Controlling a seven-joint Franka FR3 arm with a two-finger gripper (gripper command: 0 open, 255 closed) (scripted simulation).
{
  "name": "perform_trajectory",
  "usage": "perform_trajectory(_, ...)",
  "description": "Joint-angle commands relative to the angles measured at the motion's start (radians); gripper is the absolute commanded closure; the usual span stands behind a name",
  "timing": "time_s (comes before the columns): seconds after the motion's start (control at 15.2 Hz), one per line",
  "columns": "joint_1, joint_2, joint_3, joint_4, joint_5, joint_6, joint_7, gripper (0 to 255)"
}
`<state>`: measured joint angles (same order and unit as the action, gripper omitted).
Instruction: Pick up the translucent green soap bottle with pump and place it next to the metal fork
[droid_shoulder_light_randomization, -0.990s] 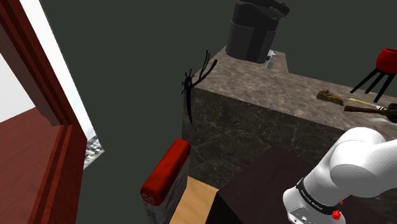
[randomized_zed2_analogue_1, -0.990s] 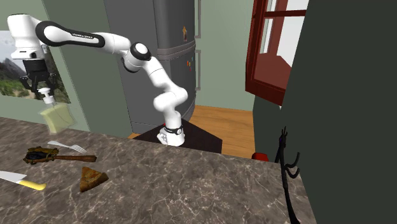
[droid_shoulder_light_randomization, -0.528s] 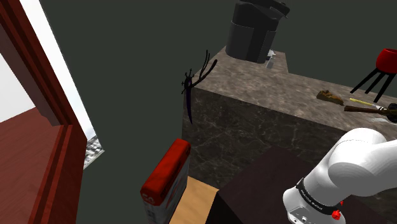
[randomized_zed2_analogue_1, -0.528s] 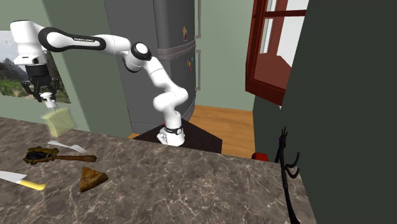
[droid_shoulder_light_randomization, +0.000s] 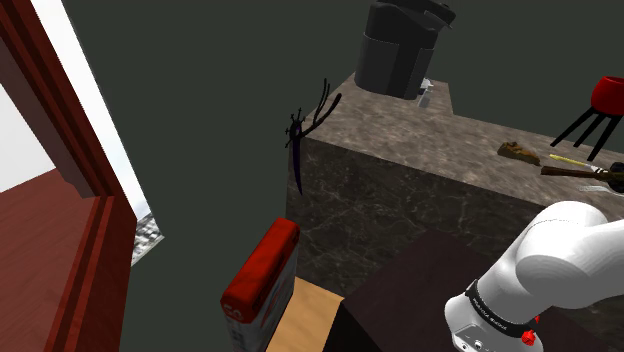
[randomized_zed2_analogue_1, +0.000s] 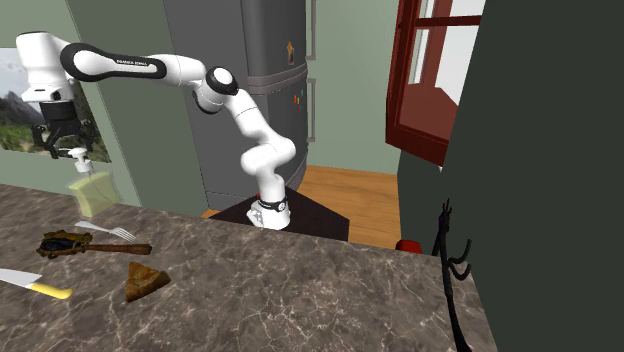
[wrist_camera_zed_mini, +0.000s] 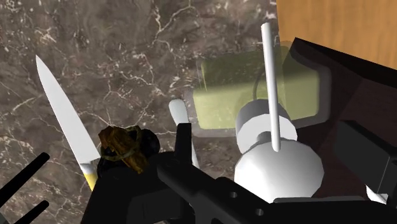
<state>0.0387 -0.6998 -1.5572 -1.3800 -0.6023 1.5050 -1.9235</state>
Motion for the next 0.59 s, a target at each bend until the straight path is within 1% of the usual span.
perform_trajectory(0.0,0.000,0.000,0.000,0.000,0.000,0.000,0.000,0)
perform_trajectory(0.07,0.000,0.000,0.000,0.000,0.000,0.000,0.000,0)
perform_trajectory(0.2,0.044,0.015,-0.013,0.093,0.008,-0.067,-0.018,0)
perform_trajectory(0.33,0.098,0.026,-0.035,0.191,0.009,-0.133,-0.035,0)
perform_trajectory(0.53,0.097,0.025,-0.034,0.191,0.009,-0.133,-0.035,0)
